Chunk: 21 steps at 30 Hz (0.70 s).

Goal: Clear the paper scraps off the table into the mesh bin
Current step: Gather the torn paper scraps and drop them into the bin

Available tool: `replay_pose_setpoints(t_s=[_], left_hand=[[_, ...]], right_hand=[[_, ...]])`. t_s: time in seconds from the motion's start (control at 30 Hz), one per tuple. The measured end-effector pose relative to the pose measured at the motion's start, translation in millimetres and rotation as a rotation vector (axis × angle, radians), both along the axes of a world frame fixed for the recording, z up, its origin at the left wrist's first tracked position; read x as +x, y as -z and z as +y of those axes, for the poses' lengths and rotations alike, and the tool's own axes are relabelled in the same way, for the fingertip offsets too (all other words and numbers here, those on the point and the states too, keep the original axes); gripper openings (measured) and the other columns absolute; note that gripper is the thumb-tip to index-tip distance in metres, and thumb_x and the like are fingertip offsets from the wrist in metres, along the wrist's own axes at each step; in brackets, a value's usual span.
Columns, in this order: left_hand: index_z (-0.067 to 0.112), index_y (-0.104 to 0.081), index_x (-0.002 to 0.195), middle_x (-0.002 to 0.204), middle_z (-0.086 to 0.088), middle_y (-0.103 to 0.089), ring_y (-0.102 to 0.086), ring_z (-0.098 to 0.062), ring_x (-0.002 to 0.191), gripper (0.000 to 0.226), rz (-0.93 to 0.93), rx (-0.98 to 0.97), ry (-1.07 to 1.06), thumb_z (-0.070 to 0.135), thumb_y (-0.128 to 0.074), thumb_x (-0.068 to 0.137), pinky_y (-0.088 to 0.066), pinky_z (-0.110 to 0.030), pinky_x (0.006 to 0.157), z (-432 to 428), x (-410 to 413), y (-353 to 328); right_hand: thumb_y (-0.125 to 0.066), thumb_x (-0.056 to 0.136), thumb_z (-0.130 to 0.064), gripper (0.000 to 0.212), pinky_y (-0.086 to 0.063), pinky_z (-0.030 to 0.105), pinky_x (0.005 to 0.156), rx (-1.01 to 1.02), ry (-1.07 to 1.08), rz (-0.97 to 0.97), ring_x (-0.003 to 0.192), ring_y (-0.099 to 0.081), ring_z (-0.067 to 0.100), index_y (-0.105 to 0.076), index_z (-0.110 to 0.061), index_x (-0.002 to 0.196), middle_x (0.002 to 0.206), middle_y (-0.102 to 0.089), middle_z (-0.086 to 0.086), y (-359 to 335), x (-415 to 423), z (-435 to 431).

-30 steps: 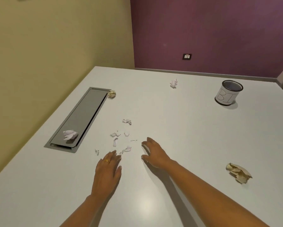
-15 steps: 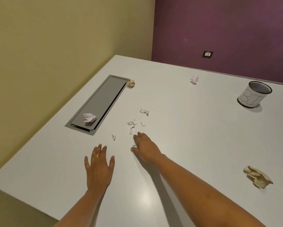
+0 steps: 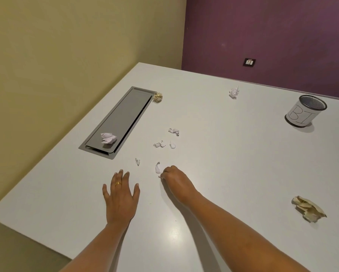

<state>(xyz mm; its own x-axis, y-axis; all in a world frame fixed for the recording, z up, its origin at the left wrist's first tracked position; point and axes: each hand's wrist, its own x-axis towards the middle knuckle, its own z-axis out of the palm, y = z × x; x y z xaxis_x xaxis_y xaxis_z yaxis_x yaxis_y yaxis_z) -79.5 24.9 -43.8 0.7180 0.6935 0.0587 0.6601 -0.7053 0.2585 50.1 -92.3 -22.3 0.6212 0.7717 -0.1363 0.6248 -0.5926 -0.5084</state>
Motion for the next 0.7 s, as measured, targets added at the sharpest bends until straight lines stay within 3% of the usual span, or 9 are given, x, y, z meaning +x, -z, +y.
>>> replay_pose_setpoints(t_s=[0.1,0.2,0.27,0.37,0.5,0.6,0.7], left_hand=[[0.011,-0.043,0.135,0.147,-0.01,-0.04,-0.033,-0.023,0.139,0.079,0.013,0.0,0.0,0.052,-0.005,0.08,-0.02,-0.051,0.113,0.1,0.3,0.3],[0.011,-0.044,0.134,0.146,-0.01,-0.041,-0.034,-0.023,0.138,0.066,0.021,-0.015,-0.011,0.047,-0.018,0.086,-0.021,-0.052,0.113,1.1,0.0,3.0],[0.01,-0.045,0.133,0.145,-0.011,-0.042,-0.036,-0.024,0.137,0.061,0.026,-0.017,-0.009,0.044,-0.025,0.087,-0.022,-0.053,0.112,1.7,0.1,3.7],[0.009,-0.046,0.132,0.144,-0.012,-0.044,-0.037,-0.026,0.137,0.05,0.012,-0.029,-0.004,0.039,-0.038,0.093,-0.023,-0.055,0.111,2.1,0.2,7.2],[0.007,-0.056,0.123,0.134,-0.014,-0.055,-0.048,-0.028,0.128,0.037,-0.029,0.02,0.015,0.028,-0.05,0.092,-0.03,-0.059,0.105,-0.1,-0.4,10.0],[0.008,-0.061,0.115,0.126,-0.013,-0.06,-0.054,-0.028,0.121,0.037,-0.069,0.06,0.094,0.028,-0.044,0.089,-0.034,-0.057,0.101,-10.4,8.7,3.9],[0.01,-0.059,0.115,0.129,-0.008,-0.058,-0.051,-0.024,0.125,0.028,-0.149,-0.02,0.173,0.019,-0.057,0.088,-0.032,-0.053,0.105,-28.9,36.9,-5.6]], right_hand=[[-0.036,0.093,0.008,0.028,-0.04,0.035,0.081,0.041,0.013,-0.013,0.09,-0.041,0.019,-0.057,0.002,0.111,0.108,-0.057,0.02,-0.9,2.7,-5.1],[-0.039,0.088,0.008,0.022,-0.027,0.03,0.068,0.024,0.023,-0.077,0.082,-0.034,0.018,-0.053,-0.006,0.079,0.083,-0.05,0.015,-0.8,6.4,-10.2],[-0.041,0.086,0.007,0.022,-0.025,0.032,0.063,0.042,0.079,-0.068,0.075,-0.037,0.023,-0.048,-0.007,0.071,0.073,-0.046,0.013,0.8,9.5,-16.3],[-0.045,0.086,0.005,0.017,-0.041,0.04,0.072,0.09,0.179,-0.021,0.082,-0.054,0.035,-0.06,0.007,0.079,0.083,-0.063,0.024,3.7,16.5,-27.0],[-0.048,0.084,0.005,0.015,-0.047,0.042,0.077,0.128,0.258,-0.002,0.087,-0.059,0.035,-0.063,0.007,0.084,0.089,-0.068,0.023,5.0,28.1,-44.7],[-0.05,0.085,0.005,0.015,-0.048,0.037,0.075,0.144,0.32,0.009,0.085,-0.062,0.032,-0.064,0.004,0.081,0.087,-0.069,0.018,4.7,39.3,-60.7],[-0.052,0.085,0.004,0.013,-0.042,0.03,0.065,0.159,0.382,0.024,0.083,-0.062,0.031,-0.059,0.008,0.075,0.083,-0.066,0.023,5.2,53.0,-79.3]])
